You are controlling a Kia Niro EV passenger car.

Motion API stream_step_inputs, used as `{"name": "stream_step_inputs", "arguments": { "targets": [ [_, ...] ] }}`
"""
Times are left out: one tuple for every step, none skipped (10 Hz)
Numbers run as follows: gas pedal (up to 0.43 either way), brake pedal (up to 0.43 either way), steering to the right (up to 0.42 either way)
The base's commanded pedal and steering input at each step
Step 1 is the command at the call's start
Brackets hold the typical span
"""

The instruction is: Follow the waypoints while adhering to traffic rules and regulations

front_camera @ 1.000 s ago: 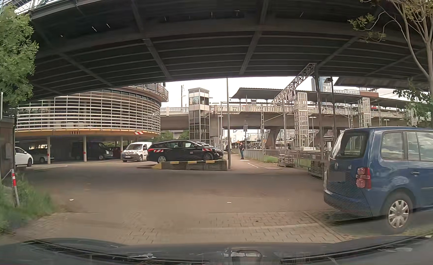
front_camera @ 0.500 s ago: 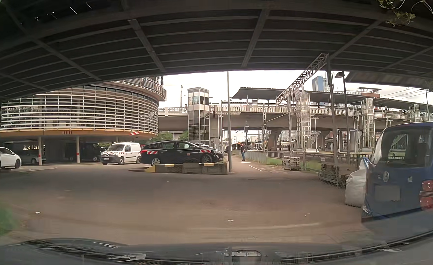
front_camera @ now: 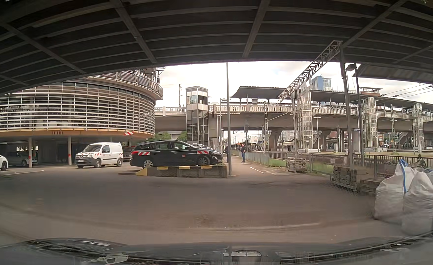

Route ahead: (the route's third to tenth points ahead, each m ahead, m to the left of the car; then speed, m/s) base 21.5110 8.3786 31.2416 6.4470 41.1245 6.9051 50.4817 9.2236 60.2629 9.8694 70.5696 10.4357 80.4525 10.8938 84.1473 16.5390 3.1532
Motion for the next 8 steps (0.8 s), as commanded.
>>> {"name": "stream_step_inputs", "arguments": {
  "targets": [
    [0.0, 0.0, 0.01],
    [0.0, 0.0, 0.01],
    [0.0, 0.0, 0.009],
    [0.0, 0.0, 0.008],
    [0.0, 0.0, 0.008],
    [0.0, 0.0, 0.007],
    [0.0, 0.0, 0.006],
    [0.0, 0.0, -0.002]
  ]
}}
